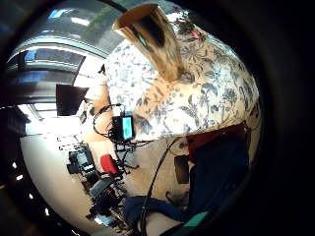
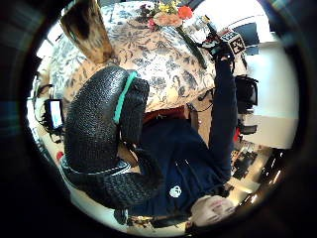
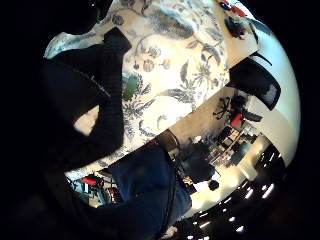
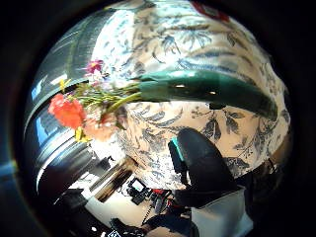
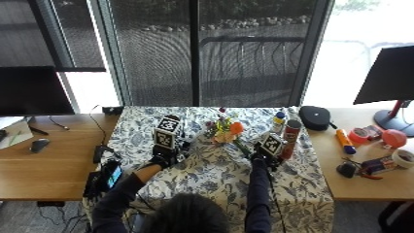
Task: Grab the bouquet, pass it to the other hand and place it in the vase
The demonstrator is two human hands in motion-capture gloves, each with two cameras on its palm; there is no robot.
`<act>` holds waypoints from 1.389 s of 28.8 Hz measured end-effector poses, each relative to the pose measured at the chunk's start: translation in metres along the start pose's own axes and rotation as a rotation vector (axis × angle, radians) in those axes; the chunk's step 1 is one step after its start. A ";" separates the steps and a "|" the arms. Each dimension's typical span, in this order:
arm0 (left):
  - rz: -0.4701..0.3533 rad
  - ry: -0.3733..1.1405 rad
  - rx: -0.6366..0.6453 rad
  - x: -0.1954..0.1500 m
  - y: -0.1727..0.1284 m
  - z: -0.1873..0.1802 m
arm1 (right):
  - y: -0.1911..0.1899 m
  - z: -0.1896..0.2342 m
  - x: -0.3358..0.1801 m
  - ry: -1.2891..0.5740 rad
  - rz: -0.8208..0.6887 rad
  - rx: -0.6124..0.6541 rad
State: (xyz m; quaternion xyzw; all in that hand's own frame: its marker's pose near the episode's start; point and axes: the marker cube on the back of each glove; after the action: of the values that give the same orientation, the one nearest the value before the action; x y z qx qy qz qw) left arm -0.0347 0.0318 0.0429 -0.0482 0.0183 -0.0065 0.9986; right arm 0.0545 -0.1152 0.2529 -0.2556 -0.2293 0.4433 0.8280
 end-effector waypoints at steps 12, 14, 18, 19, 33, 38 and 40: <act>-0.007 0.015 -0.007 0.003 0.004 -0.002 | -0.046 0.045 -0.006 0.019 -0.023 0.206; -0.003 0.014 -0.012 0.004 0.004 -0.002 | -0.045 0.047 -0.003 0.037 0.017 0.206; 0.003 0.009 -0.014 0.005 -0.004 0.004 | -0.042 0.046 -0.006 0.041 -0.004 0.219; 0.003 0.008 -0.016 0.004 -0.005 0.005 | -0.041 0.045 -0.006 0.042 -0.012 0.218; -0.004 0.014 -0.046 0.006 0.005 -0.002 | -0.045 0.055 0.002 -0.063 0.091 0.306; -0.005 0.011 -0.044 0.006 -0.003 0.001 | -0.049 0.042 -0.003 -0.187 0.007 0.385; -0.003 0.014 -0.044 0.008 -0.005 0.001 | -0.047 0.034 -0.006 -0.246 -0.033 0.393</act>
State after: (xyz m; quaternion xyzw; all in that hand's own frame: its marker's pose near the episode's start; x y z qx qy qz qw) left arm -0.0263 0.0264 0.0446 -0.0703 0.0255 -0.0078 0.9972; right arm 0.0599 -0.1357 0.3074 -0.0300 -0.2417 0.4937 0.8348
